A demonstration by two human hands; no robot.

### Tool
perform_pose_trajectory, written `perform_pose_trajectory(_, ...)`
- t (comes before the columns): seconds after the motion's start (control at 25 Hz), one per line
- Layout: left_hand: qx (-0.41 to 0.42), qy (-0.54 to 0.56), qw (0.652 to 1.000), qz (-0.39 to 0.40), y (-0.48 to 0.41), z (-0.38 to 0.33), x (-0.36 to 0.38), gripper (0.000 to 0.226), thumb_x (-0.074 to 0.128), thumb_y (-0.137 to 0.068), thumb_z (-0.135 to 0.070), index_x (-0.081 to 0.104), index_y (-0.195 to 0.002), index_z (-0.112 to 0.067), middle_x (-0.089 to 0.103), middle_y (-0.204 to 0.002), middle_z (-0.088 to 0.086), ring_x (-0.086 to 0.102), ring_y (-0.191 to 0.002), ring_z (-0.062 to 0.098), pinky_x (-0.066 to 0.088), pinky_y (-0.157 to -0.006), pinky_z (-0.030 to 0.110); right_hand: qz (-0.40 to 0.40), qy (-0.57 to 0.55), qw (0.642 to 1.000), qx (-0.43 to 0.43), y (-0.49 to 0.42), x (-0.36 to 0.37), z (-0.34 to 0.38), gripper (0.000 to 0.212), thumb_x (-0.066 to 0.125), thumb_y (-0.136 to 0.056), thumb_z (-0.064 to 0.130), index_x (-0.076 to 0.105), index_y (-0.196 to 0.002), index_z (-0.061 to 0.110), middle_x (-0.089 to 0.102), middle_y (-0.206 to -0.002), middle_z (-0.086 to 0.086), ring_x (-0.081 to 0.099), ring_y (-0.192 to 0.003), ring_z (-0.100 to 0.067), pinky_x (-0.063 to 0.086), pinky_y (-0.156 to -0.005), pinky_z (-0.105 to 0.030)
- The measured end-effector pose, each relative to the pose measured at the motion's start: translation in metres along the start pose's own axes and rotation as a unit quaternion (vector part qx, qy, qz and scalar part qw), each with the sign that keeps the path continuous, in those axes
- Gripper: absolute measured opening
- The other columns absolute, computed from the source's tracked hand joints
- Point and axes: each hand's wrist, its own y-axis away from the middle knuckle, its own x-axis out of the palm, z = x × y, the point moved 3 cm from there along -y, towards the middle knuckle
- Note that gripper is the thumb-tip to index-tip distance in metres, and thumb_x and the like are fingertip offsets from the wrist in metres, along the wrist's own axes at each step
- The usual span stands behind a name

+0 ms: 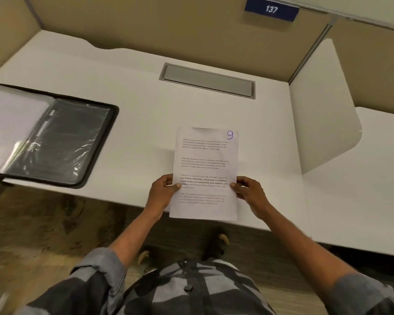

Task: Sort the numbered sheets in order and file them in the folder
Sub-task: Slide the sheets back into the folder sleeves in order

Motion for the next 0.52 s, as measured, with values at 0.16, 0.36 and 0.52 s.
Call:
perform_pose_trajectory(0.16,0.009,-0.009,0.999,-0.034,0.005,-0.003,-0.08,0.033,0.07,-0.095,-0.014,0.065,-0.127,-0.016,0.071,-0.118,-0.001,0.069,-0.105,0.016,0.06,-0.089,0.035,0.036,-0.012,0.999,-0.01,0.007,0.072,0.02,0.024,0.069,-0.096,0.015,0.07,-0.119,0.008,0.076,-0.114,-0.005,0.072,-0.107,-0.026,0.059,-0.094,-0.045)
perform_pose_trajectory(0.36,0.005,0.011,0.997,-0.079,0.005,-0.004,-0.161,0.033,0.071,-0.094,-0.012,0.066,-0.126,-0.014,0.073,-0.113,0.002,0.071,-0.103,0.02,0.06,-0.092,0.041,0.092,-0.022,0.996,0.002,0.0,0.15,0.046,0.025,0.068,-0.096,0.012,0.069,-0.12,0.007,0.075,-0.117,-0.004,0.072,-0.108,-0.025,0.058,-0.097,-0.047)
perform_pose_trajectory(0.52,-0.008,0.026,0.992,-0.123,-0.009,-0.008,-0.203,0.033,0.071,-0.095,-0.011,0.064,-0.127,-0.013,0.071,-0.111,0.002,0.07,-0.103,0.02,0.059,-0.089,0.037,0.123,-0.017,0.992,0.008,-0.027,0.191,0.065,0.024,0.069,-0.095,0.011,0.07,-0.118,0.005,0.076,-0.116,-0.006,0.073,-0.107,-0.027,0.057,-0.098,-0.048)
